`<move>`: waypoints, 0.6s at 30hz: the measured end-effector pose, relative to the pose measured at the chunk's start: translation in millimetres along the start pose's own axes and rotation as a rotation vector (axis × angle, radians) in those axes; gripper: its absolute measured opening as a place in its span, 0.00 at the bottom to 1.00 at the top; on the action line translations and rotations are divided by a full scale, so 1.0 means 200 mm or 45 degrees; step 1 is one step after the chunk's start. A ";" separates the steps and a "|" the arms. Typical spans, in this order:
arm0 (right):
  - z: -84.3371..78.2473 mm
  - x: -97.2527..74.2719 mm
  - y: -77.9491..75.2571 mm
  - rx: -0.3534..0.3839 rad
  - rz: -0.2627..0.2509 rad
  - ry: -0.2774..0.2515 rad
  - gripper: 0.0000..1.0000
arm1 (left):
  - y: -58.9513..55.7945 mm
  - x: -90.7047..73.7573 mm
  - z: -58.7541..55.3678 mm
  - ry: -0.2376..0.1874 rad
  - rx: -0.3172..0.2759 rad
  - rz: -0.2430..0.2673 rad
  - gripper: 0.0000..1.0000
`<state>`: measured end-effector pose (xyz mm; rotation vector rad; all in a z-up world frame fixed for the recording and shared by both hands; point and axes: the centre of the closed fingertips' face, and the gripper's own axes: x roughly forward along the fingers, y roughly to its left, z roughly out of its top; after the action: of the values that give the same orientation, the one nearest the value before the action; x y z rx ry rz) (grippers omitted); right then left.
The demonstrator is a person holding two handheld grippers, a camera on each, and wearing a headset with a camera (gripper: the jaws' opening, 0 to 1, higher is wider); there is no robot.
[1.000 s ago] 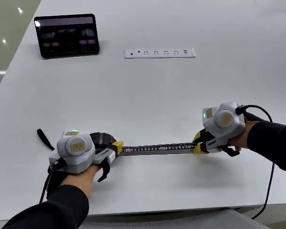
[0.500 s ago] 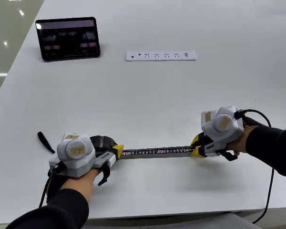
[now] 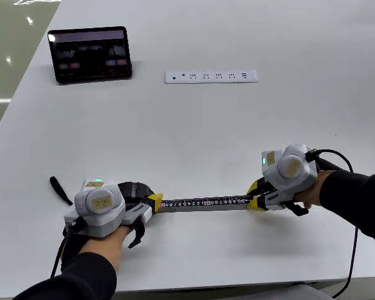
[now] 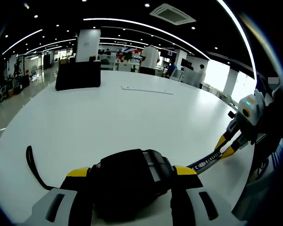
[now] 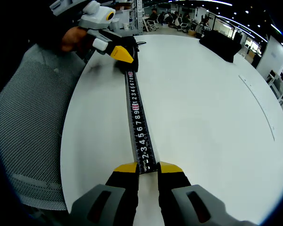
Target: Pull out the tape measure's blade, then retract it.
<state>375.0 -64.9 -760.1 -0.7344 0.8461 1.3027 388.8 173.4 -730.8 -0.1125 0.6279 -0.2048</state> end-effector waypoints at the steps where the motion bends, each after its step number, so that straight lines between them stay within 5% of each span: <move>1: 0.00 0.00 0.00 0.001 0.001 -0.003 0.10 | 0.00 0.00 0.00 0.000 0.000 0.000 0.63; 18: 0.05 0.02 0.00 0.005 0.003 -0.018 0.10 | 0.00 0.00 0.00 0.003 -0.007 -0.005 0.63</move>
<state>376.0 -54.6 -759.5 -0.7202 0.8384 1.3067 389.1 172.7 -730.5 -0.1188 0.6304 -0.2068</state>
